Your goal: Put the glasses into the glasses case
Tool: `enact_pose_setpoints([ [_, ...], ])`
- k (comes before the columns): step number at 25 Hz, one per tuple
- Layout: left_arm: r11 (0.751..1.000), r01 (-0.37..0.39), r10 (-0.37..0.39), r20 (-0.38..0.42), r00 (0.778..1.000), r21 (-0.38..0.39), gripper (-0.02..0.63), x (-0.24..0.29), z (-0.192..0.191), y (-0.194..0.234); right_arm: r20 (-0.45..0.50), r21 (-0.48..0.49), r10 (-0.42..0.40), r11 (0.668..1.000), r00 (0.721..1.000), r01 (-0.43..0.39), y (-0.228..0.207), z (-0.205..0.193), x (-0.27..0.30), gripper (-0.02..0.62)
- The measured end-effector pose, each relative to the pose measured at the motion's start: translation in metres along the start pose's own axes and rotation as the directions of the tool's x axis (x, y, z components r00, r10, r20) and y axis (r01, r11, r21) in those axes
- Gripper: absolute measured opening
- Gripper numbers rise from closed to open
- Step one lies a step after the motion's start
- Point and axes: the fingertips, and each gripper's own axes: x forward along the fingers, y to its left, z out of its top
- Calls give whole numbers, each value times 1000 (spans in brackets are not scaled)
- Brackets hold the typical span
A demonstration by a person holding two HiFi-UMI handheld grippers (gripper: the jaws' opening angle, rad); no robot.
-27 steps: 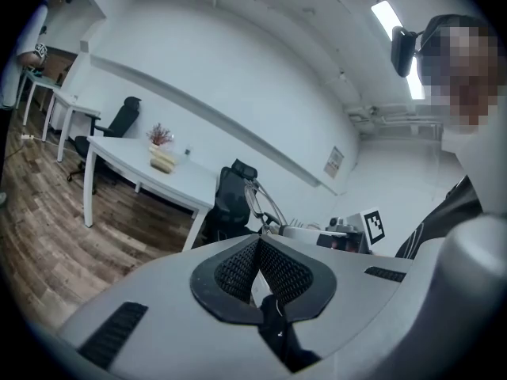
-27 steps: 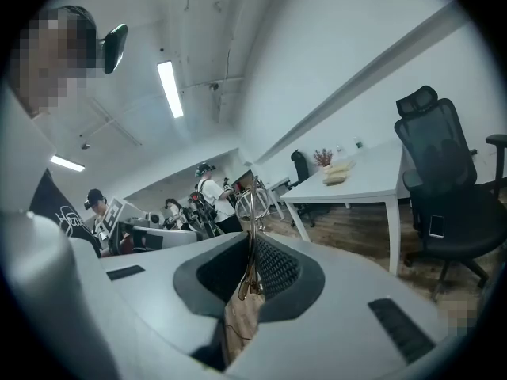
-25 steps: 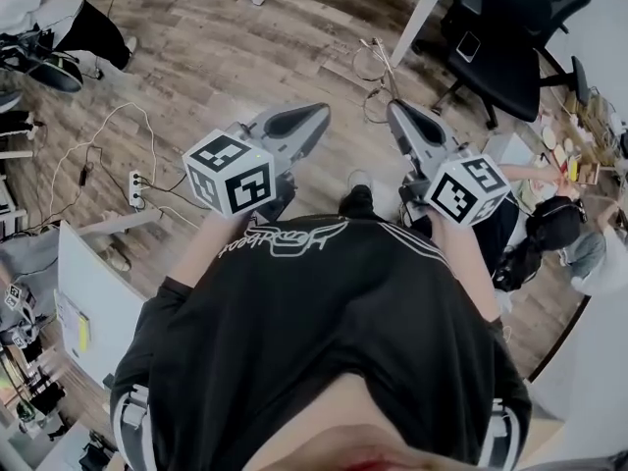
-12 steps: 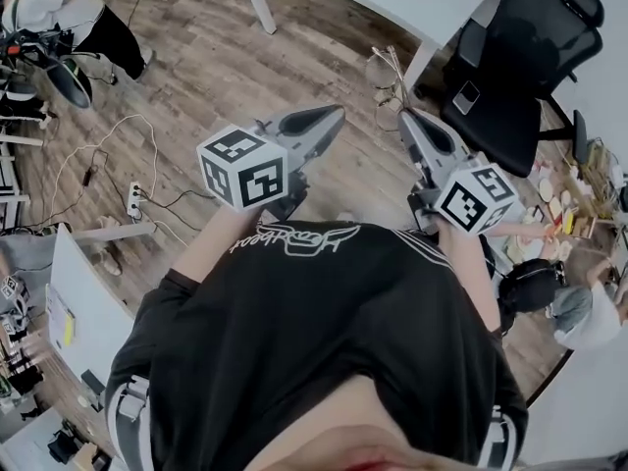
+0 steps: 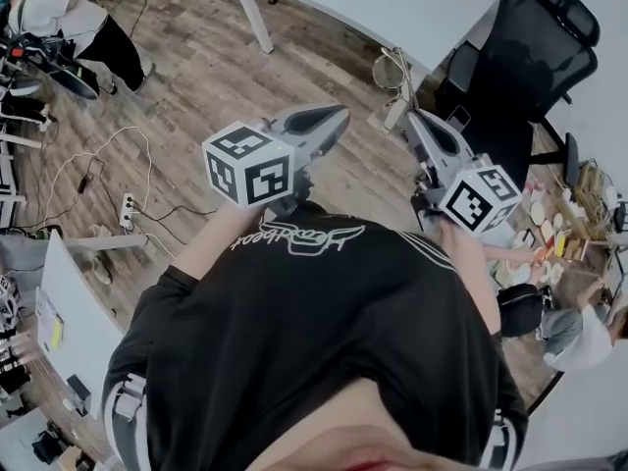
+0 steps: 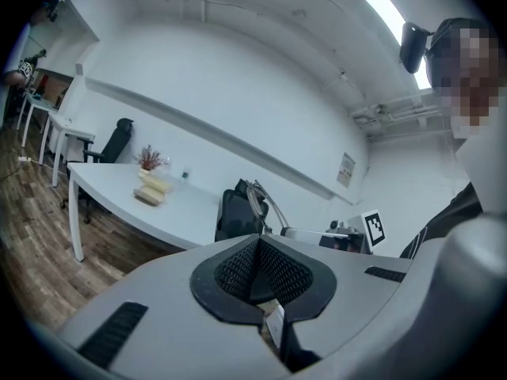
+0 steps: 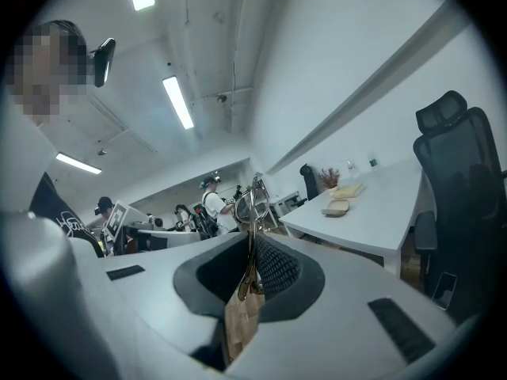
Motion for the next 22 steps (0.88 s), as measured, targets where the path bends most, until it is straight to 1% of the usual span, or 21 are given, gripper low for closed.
enact_pose_setpoints([
  [6, 1000, 1, -1, 16, 1000, -27, 6, 9, 6, 24, 6, -11, -7, 1000, 1000, 7, -17, 5, 20, 26],
  [12, 998, 36, -37, -8, 999, -58, 5, 46, 4, 65, -40, 8, -64, 998, 997, 64, -57, -6, 46, 26],
  [17, 997, 37, -38, -23, 999, -64, 5, 76, 19, 116, -55, 8, -96, 995, 994, 96, -95, 3, 85, 26],
  [22, 993, 13, -18, -50, 999, -114, 5, 111, 41, 188, -77, 49, -116, 992, 990, 120, -148, 13, 147, 26],
])
